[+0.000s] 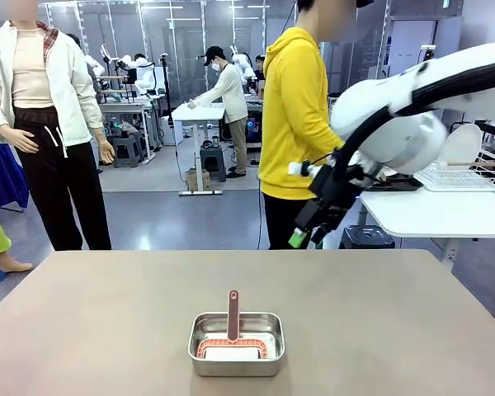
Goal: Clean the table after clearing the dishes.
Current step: When the right (or left) Handle tray is removed, use the right hand (or left hand) to clean the right (or left) side of the table with the Lint Roller.
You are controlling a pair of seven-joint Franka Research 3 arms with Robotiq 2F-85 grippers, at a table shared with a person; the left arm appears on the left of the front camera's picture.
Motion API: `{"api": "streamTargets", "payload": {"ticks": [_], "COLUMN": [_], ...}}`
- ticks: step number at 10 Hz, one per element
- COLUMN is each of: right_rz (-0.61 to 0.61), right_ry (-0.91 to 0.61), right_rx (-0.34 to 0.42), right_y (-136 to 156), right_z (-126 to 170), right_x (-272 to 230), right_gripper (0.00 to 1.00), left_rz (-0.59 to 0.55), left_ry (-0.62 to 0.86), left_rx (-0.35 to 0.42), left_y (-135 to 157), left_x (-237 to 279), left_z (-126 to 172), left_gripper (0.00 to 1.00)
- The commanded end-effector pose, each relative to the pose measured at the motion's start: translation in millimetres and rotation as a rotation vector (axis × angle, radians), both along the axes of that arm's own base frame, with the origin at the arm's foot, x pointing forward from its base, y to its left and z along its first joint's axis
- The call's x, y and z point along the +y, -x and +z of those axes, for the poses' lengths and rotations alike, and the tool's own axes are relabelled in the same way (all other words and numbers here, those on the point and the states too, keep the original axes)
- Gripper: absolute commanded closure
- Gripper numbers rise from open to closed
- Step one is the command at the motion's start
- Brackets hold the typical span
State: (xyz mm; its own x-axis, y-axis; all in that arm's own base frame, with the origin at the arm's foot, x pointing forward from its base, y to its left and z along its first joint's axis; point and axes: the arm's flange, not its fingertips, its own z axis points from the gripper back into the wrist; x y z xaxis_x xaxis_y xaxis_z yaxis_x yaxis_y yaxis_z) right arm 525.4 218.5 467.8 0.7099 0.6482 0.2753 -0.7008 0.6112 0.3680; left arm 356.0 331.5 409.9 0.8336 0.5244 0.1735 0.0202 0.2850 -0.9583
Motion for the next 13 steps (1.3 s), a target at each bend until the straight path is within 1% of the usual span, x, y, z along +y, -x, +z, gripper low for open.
{"api": "streamTargets", "payload": {"ticks": [1, 2, 3, 8, 9, 10, 11, 12, 13], "right_rz": [0.075, 0.064, 0.044, 0.044, 0.047, 0.167, 0.331, 0.454, 0.551], "right_ry": [0.058, 0.043, 0.024, 0.024, 0.032, 0.045, 0.09, 0.127, 0.152], "right_rx": [0.019, 0.003, 0.014, 0.014, 0.015, -0.008, -0.034, -0.05, -0.055], "right_y": [-10.4, -4.0, -5.5, -5.5, -9.8, -20.7, -32.5, -51.6, -60.4], "right_z": [-4.0, -9.5, -9.2, -9.2, -12.5, -6.5, -3.8, -1.8, -6.4], "right_x": [14.9, 14.2, 14.0, 14.0, 12.6, 28.7, 49.7, 67.5, 92.6], "right_gripper": [0.0, 0.0, 0.0, 0.0, 0.0, 0.0, 0.0, 0.0, 0.0], "left_rz": [0.007, 0.007, 0.007, 0.007, 0.007, 0.007, 0.007, 0.007, 0.007], "left_ry": [0.021, 0.021, 0.021, 0.021, 0.021, 0.021, 0.021, 0.021, 0.021], "left_rx": [-0.017, -0.017, -0.017, -0.017, -0.017, -0.017, -0.017, -0.017, -0.017], "left_y": [1.2, 1.2, 1.2, 1.2, 1.2, 1.2, 1.2, 1.2, 1.2], "left_x": [1.0, 1.0, 1.0, 1.0, 1.0, 1.0, 1.0, 1.0, 1.0], "left_z": [2.2, 2.2, 2.2, 2.2, 2.2, 2.2, 2.2, 2.2, 2.2], "left_gripper": [0.11, 0.11, 0.11, 0.11, 0.11, 0.11, 0.11, 0.11, 0.11]}}
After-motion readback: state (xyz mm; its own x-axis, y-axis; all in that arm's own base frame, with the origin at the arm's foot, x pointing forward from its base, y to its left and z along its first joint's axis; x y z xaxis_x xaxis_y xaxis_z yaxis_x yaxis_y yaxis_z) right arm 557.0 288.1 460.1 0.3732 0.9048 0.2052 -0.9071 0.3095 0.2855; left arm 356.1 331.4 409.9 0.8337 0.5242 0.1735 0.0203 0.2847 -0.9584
